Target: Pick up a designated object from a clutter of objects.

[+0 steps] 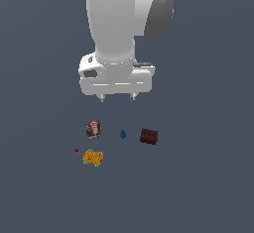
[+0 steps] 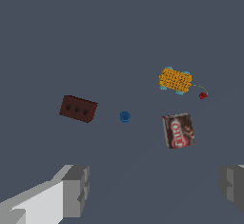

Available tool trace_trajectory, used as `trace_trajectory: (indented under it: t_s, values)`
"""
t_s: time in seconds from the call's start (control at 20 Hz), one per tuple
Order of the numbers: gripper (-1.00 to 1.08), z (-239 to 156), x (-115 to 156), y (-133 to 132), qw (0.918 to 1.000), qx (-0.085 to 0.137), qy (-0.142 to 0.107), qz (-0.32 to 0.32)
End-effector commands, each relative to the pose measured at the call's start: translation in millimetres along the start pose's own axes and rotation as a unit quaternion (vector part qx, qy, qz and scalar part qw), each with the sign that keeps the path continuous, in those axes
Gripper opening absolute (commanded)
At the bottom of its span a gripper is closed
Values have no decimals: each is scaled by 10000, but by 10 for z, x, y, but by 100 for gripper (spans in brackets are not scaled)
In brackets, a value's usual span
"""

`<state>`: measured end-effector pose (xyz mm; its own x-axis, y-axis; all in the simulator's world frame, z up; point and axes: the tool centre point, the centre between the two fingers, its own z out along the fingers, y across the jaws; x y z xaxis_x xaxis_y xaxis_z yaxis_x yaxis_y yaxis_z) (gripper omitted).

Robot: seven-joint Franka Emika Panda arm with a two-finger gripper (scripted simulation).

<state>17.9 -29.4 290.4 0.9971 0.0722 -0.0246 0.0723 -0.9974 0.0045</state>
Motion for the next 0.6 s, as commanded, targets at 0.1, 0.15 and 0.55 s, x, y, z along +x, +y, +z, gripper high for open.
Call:
trace_trajectory:
  t_s: [0.1,0.15,0.55]
  values:
    - [100,116,108,97,9990,-4,6,-436]
    - [100,146,135,122,9985,-6,7,-547]
    - [100,402,337,326,9897,-13,20,-1430]
